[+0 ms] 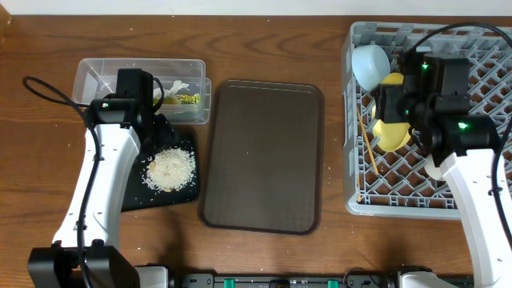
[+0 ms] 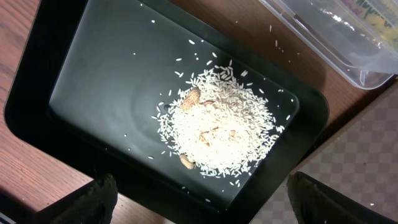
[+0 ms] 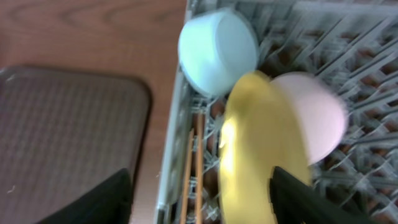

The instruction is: Sort waste into correct bins and load items into the dishwasher rack

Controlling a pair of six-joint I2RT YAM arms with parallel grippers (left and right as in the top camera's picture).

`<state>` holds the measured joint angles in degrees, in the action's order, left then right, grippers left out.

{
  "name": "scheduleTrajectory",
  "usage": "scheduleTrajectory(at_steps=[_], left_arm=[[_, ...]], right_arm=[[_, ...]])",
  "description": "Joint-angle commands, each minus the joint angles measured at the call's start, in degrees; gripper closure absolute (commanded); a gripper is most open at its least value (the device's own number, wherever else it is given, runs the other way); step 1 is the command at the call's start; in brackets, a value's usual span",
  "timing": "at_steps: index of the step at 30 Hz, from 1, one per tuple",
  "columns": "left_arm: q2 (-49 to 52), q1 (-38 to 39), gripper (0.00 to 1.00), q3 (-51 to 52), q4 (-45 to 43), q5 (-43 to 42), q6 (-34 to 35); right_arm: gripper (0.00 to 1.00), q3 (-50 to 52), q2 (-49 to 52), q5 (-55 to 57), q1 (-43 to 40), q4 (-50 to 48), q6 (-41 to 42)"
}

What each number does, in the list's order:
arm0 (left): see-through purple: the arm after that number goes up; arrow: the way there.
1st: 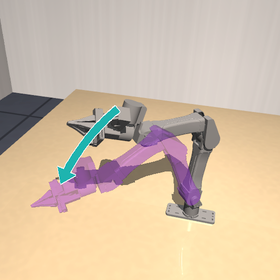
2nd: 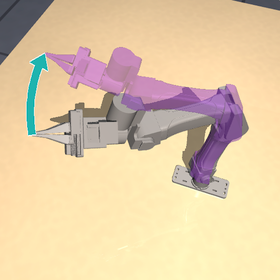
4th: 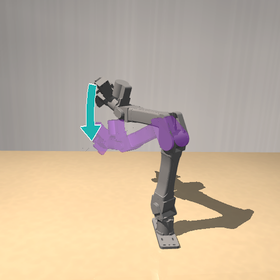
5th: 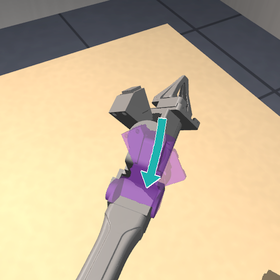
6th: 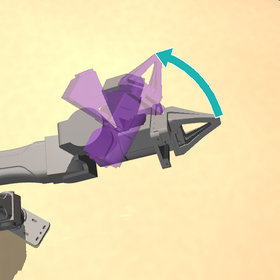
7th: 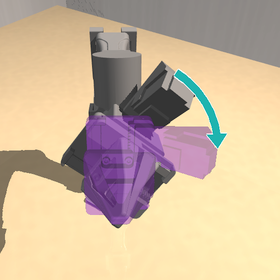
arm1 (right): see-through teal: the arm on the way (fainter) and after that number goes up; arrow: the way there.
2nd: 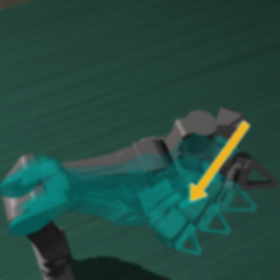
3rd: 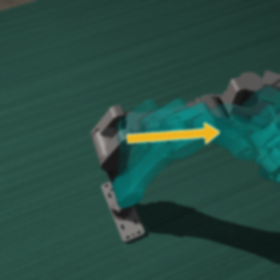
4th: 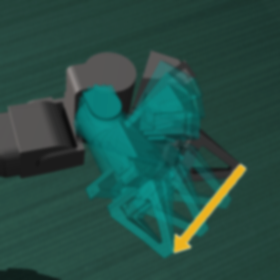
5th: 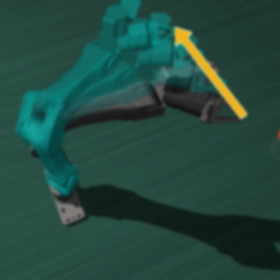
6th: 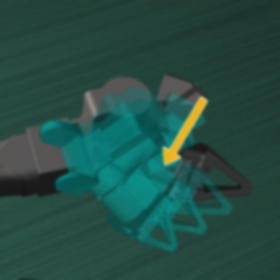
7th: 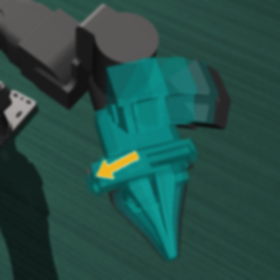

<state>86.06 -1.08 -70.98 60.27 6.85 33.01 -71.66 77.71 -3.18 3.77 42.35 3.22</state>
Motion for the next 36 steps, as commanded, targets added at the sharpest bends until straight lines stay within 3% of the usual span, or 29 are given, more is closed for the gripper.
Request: scheduleTrajectory(at_steps=[1, 9, 15, 25, 28, 33, 36], left_arm=[[0.1, -0.2, 0.1, -0.5, 1.0, 1.1, 0.1], [0.1, -0.2, 0.09, -0.5, 5.7, -7.8, -8.5], [0.1, -0.2, 0.06, -0.5, 10.4, -7.9, -13.9], [0.1, -0.2, 0.06, 2.6, 13.9, -8.3, -15.3], [-0.3, -0.2, 0.09, 3.5, 14.1, -13.7, -19.4], [-5.4, 0.5, 0.1, 4.8, 14.0, -15.2, -20.3], [-12.0, 1.8, 0.1, 6.4, 13.4, -15.2, -20.8]], right_arm=[[0.23, -0.7, -0.1, -4.7, -0.6, 2.9, 1.3], [0.19, -0.7, -0.3, -4.4, -0.6, 11.1, 6.2], [0.19, -0.7, -0.2, -4.4, -0.6, 13.9, 9.8], [0.23, -0.7, -0.3, -4.1, -0.4, 22.5, 14.6], [0.22, -0.5, -1.1, -2.7, 0.2, 26.3, 14.8], [0.13, 0.6, -7.5, 0.6, 3.4, 26.3, 14.8], [0.01, 1.6, -12.9, 0.9, 5.6, 26.1, 14.8]])
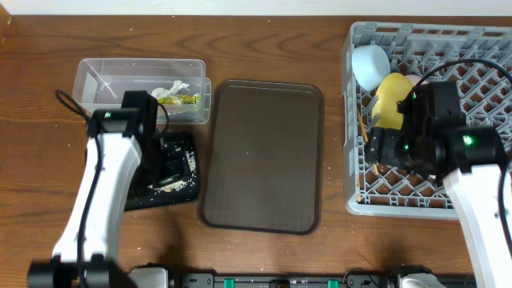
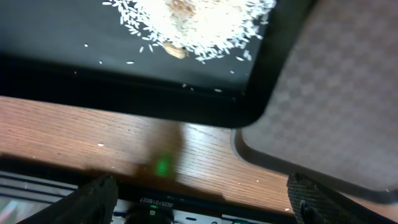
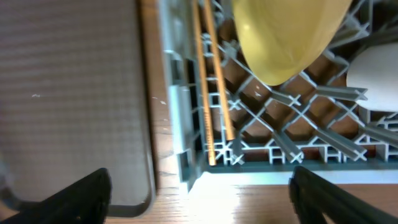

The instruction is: Sort waste into correct bins and load items into the dishwasher rack

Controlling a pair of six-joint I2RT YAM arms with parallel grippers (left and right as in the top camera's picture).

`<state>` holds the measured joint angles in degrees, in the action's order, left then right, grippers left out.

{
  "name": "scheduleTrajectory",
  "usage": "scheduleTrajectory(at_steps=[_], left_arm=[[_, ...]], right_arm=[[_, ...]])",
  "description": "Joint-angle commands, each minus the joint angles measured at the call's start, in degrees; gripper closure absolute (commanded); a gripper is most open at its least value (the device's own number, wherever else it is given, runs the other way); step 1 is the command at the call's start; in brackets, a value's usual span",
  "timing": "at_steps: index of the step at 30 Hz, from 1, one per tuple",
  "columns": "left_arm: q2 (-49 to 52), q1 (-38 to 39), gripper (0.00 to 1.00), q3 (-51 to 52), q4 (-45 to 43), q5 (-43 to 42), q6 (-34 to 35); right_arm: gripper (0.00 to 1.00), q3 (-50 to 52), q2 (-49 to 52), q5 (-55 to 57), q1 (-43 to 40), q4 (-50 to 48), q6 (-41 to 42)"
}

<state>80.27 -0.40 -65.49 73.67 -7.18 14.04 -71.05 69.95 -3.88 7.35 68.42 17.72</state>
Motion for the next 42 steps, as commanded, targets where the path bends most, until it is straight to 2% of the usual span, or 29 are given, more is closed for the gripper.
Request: scheduleTrajectory(at_steps=[1, 6, 11, 13, 15, 42], left_arm=[[-9.2, 1.8, 0.1, 1.8, -0.8, -1.2, -1.9], [-23.8, 5.9, 0.1, 6.2, -5.6, -0.3, -2.3], [-36.3, 8.1, 0.09, 8.0, -6.5, 1.3, -2.3], [-39.5, 8.0, 0.03, 8.0, -7.2, 1.4, -2.3], [-41.6, 8.0, 0.02, 8.0, -7.6, 1.4, -2.3], [-42.9, 8.0, 0.01, 8.0, -7.5, 1.2, -2.2]], right_arm=[[0.01, 1.7, -7.2, 2.1, 2.7, -0.1, 0.3], [0.01, 7.9, -16.6, 2.6, 5.7, -2.4, 0.5], [0.01, 14.3, -26.0, 3.4, 6.8, -4.0, 1.0], [0.01, 15.4, -28.3, 3.4, 6.8, -3.9, 0.9], [0.01, 15.9, -29.7, 3.4, 6.8, -3.8, 0.9], [0.01, 15.9, -30.2, 3.4, 6.8, -2.8, 0.9]])
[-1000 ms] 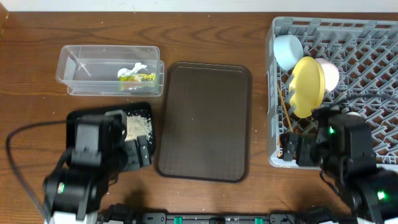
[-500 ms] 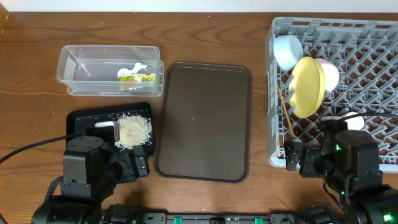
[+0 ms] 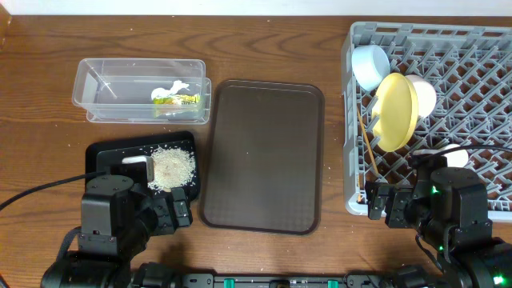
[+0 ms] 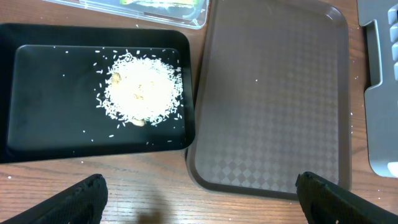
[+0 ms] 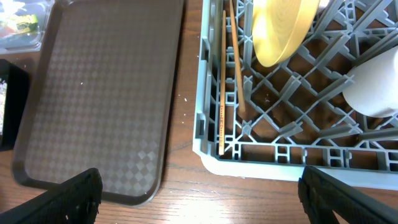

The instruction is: Sort waste into correct bins and load items into the dishwasher rack

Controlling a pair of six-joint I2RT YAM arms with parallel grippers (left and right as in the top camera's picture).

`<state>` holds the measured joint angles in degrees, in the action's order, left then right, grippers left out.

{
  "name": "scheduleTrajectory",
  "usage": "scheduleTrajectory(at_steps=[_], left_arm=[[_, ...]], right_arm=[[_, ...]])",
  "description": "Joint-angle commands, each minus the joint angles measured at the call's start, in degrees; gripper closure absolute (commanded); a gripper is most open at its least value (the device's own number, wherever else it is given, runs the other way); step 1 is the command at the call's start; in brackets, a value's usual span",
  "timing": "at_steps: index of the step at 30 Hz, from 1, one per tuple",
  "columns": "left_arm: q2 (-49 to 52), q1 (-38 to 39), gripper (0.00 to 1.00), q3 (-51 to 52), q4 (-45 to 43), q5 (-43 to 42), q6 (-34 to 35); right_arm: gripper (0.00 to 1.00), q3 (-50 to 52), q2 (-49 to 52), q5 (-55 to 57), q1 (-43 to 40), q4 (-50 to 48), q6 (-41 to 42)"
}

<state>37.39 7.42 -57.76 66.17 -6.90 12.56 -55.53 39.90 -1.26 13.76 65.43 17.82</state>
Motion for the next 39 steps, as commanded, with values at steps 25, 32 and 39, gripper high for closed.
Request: scheduleTrajectory(at_steps=[25, 32, 39], left_arm=[[0.0, 0.2, 0.0, 0.3, 0.0, 0.9, -0.7], [0.0, 0.2, 0.0, 0.3, 0.0, 0.9, -0.7], [0.0, 0.2, 0.0, 0.3, 0.0, 0.9, -0.7]], right_arm=[[0.01, 38.3, -36.0, 0.2, -3.7, -46.7, -20.1], [0.01, 52.7, -39.0, 0.6, -5.3, -69.2, -20.1], [0.01, 55.2, -39.3, 1.0, -7.3, -66.6, -20.7]])
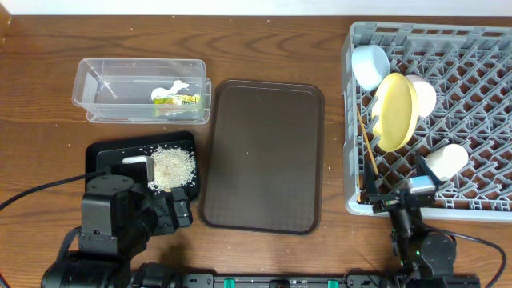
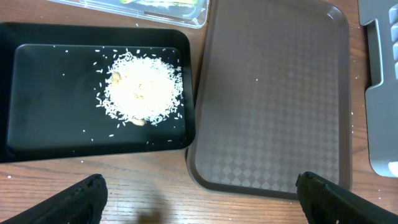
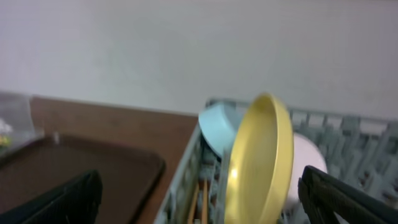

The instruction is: Sort waste into correct bins and load items into the dishwasher rack

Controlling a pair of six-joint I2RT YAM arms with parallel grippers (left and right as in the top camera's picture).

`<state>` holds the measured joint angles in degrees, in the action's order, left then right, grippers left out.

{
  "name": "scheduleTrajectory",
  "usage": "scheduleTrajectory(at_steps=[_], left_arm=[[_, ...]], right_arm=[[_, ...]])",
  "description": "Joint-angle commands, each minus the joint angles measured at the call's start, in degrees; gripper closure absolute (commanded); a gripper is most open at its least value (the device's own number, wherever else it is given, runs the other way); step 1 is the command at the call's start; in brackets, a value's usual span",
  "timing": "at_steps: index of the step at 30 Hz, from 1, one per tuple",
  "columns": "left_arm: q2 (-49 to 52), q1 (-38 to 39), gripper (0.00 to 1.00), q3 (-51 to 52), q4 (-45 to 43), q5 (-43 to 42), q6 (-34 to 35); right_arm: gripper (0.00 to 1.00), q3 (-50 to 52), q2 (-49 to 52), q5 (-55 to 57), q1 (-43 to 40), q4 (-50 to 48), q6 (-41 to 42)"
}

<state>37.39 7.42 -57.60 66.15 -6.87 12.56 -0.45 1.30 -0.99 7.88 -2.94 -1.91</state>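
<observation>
The grey dishwasher rack (image 1: 480, 204) at the right holds a blue bowl (image 1: 370, 66), a yellow plate (image 1: 396, 110) on edge, a pale pink bowl (image 1: 423, 94), a white cup (image 1: 446, 160) and wooden chopsticks (image 1: 367, 148). A clear bin (image 1: 96, 90) holds wrappers. Beside it a black tray (image 2: 43, 124) carries rice (image 2: 140, 93). My left gripper (image 2: 199, 208) is open over the table's front edge, empty. My right gripper (image 3: 199, 208) is open and empty, looking level at the yellow plate (image 3: 261, 162).
A bare brown serving tray (image 1: 262, 156) lies between the black tray and the rack. Both arms sit low at the table's front edge. Cables trail beside the left arm (image 1: 108, 220).
The right arm has drawn further back at the front edge, and its camera now looks level across the rack instead of down. The left arm has not moved.
At first my left gripper hung over the rice in the black tray and my right over the yellow plate in the rack. Both then stood nearer the front. Later both were low at the front edge, open and empty, as now.
</observation>
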Motion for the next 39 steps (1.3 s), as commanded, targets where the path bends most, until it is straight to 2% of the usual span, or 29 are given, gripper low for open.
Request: scheduleTrajectory(at_steps=[1, 3, 39], left_arm=[[0.0, 0.2, 0.0, 0.1, 0.0, 0.9, -0.7], [0.0, 0.2, 0.0, 0.1, 0.0, 0.9, -0.7], [-0.5, 0.2, 0.0, 0.1, 0.0, 1.0, -0.8]], right_arm=[[0.01, 0.1, -0.7, 0.5, -1.5, 3.8, -0.9], [0.01, 0.1, -0.7, 0.5, -1.6, 7.4, -0.9], [0.01, 0.1, -0.5, 0.5, -1.5, 7.2, -0.9]])
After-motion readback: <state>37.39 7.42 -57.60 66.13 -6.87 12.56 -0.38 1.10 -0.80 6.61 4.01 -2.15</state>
